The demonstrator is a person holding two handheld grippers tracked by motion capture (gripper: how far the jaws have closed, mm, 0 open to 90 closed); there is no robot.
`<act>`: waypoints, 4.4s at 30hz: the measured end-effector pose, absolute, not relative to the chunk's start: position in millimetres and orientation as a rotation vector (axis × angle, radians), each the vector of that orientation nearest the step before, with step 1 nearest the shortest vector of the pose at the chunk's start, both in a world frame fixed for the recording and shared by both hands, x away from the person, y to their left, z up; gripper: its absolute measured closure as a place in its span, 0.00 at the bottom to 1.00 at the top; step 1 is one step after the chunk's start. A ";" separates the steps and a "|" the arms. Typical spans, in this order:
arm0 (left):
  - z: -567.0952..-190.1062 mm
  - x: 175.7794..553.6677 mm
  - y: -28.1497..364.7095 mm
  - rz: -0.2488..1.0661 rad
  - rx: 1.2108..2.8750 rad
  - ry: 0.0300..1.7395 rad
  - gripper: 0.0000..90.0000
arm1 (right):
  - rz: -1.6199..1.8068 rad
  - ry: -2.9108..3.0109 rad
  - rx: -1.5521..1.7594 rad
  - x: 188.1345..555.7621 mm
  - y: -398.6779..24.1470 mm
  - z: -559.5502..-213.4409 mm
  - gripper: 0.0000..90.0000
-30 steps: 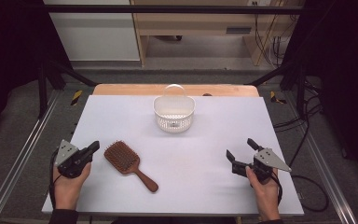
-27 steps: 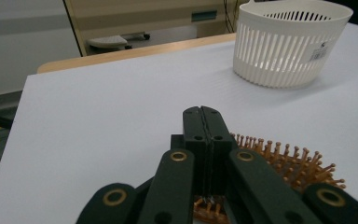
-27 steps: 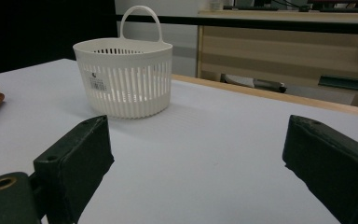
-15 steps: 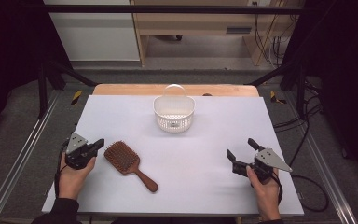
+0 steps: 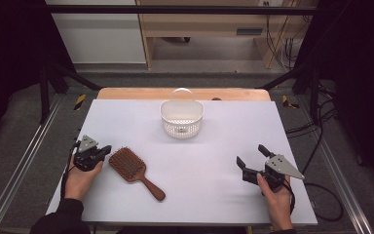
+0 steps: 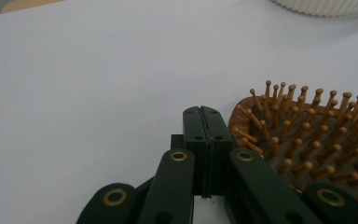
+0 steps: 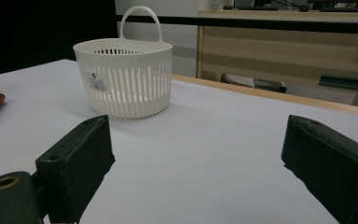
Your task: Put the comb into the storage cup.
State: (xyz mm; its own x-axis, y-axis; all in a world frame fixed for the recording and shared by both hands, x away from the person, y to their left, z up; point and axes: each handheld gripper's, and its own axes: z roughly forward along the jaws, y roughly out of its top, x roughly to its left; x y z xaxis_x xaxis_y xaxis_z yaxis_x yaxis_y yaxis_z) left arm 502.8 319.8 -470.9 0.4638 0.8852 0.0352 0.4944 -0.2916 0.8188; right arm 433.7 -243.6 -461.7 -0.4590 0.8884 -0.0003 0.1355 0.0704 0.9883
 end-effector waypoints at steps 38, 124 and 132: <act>-475.2 478.4 294.1 0.570 2.027 1.135 1.00 | 1.478 1.695 1.017 431.8 -241.0 -455.6 0.10; -463.9 399.9 255.4 0.883 1.613 0.960 0.07 | 0.813 2.769 0.710 409.9 -106.1 -454.0 0.23; -463.9 400.0 255.9 0.879 1.614 0.963 0.08 | 0.709 2.832 0.741 415.3 -100.1 -458.6 0.45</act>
